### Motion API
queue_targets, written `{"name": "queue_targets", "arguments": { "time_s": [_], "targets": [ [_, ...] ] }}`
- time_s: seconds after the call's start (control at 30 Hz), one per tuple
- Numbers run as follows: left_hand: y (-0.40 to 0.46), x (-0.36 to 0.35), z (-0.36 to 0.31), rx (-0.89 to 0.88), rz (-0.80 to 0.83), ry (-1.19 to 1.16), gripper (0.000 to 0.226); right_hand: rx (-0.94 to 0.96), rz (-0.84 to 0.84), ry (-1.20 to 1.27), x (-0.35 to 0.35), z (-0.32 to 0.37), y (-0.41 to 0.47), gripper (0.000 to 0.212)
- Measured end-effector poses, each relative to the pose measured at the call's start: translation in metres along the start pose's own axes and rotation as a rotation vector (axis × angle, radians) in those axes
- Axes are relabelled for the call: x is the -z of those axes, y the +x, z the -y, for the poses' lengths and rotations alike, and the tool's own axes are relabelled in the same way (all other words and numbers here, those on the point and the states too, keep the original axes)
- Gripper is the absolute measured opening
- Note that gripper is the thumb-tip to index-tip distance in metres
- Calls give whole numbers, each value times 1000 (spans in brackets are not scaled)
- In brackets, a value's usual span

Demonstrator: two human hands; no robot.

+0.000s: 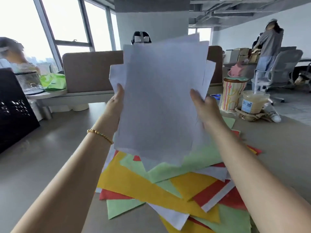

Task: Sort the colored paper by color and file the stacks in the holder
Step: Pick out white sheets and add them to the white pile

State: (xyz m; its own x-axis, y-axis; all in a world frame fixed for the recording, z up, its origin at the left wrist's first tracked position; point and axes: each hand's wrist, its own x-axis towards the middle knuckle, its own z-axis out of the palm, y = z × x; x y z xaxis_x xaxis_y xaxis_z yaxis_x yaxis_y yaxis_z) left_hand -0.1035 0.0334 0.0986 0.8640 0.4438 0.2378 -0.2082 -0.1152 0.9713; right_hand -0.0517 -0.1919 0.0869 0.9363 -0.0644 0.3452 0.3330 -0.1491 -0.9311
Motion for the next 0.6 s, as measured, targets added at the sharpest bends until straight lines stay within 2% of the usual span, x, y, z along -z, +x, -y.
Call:
{"name": "queue_targets", "arguments": {
  "time_s": [0.07, 0.17, 0.2, 0.33, 0.4, 0.47, 0.53, 0.6],
  "targets": [
    [2, 9, -12, -21, 29, -75, 64, 79, 11, 37, 6, 16, 3, 30],
    [-3, 15, -19, -48, 102, -101, 71, 130, 79, 72, 19, 26, 4, 13],
    [-5, 16, -18, -63, 148, -143, 68, 138, 116, 97, 22, 26, 3, 9],
    [-18, 7, -18, -104, 261, -195, 25, 114, 256, 161, 19, 22, -5, 2],
    [-23, -2, -19, -137, 292, -137, 15, 94, 211, 95, 16, 21, -6, 23],
    [-26, -9, -25, -157, 250, -105, 10, 83, 150, 43, 13, 27, -11, 43],
    [-22, -10, -32, -186, 180, -105, 13, 108, 72, 74, 11, 39, -13, 45],
    [-21, -8, -40, -229, 141, -168, 11, 158, 16, 178, 12, 50, -13, 33]
  ]
}}
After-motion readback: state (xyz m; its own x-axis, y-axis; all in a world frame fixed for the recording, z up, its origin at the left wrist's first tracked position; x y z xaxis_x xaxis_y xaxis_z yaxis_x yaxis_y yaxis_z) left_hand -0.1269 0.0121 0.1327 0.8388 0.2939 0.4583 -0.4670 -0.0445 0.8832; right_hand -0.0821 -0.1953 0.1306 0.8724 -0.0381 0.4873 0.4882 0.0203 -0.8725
